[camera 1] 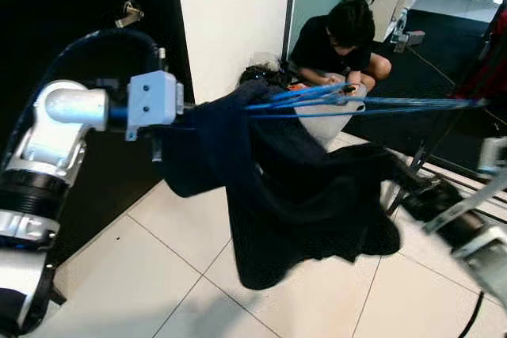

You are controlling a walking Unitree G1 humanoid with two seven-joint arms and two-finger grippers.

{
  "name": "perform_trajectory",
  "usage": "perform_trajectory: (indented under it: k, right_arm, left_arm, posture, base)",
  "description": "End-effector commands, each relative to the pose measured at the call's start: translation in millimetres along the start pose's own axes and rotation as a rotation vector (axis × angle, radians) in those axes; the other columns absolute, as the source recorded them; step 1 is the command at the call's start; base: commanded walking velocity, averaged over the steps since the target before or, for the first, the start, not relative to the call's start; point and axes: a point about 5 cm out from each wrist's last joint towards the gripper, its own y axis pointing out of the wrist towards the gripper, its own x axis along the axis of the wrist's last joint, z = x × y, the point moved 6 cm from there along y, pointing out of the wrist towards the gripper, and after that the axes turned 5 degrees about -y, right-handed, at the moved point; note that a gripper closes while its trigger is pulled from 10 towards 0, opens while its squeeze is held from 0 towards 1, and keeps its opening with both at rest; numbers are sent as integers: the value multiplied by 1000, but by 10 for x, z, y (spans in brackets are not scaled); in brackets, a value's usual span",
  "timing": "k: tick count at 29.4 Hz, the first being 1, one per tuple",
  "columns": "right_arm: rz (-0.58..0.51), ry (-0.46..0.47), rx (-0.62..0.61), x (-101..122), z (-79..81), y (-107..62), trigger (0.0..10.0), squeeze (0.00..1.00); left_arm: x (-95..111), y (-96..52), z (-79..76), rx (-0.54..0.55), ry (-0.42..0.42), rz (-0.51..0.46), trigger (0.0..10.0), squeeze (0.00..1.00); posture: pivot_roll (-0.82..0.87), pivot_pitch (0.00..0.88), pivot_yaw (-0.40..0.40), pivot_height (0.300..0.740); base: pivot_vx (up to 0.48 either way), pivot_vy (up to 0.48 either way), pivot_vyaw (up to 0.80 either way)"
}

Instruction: Hang hanger

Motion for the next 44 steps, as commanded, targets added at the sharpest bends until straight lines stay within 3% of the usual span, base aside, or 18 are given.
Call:
perform_trajectory:
  k: [1,5,11,13,21,30,31,44]
  right_arm:
    - [-69,16,19,153,14,-17,0,0]
    - [-150,61,-11,274,-90,-19,0,0]
    - [-183,92,-66,320,-231,-63,0,0]
    - [-184,95,-66,341,-246,-86,0,0]
    - [-190,102,-49,405,-228,-91,0,0]
    - [-140,95,46,330,-27,-32,0,0]
    - [-122,83,96,317,79,-56,0,0]
    - [-31,64,244,187,351,-130,0,0]
  left_arm:
    - [-2,-84,7,-2,14,9,10000,0]
    - [32,-130,2,-19,32,-3,10000,0]
    - [146,-190,42,-27,26,-52,10000,0]
    - [182,-167,-81,-105,33,-63,10000,0]
    - [129,-147,-222,-197,60,-8,10000,0]
    - [-94,-117,-277,-192,96,103,10000,0]
    - [-145,-124,-244,-156,84,128,10000,0]
    - [-148,-174,-166,-119,81,152,10000,0]
  posture:
    - [24,48,31,740]
    - [31,47,28,740]
    - [31,47,26,740]
    - [32,47,24,740]
    - [34,43,21,740]
    - [32,41,19,740]
    - [31,44,19,740]
    - [36,46,21,740]
  base:
    - [0,0,0]
    - [0,0,0]
    - [0,0,0]
    - [0,0,0]
    - [0,0,0]
    - [0,0,0]
    - [0,0,0]
    - [0,0,0]
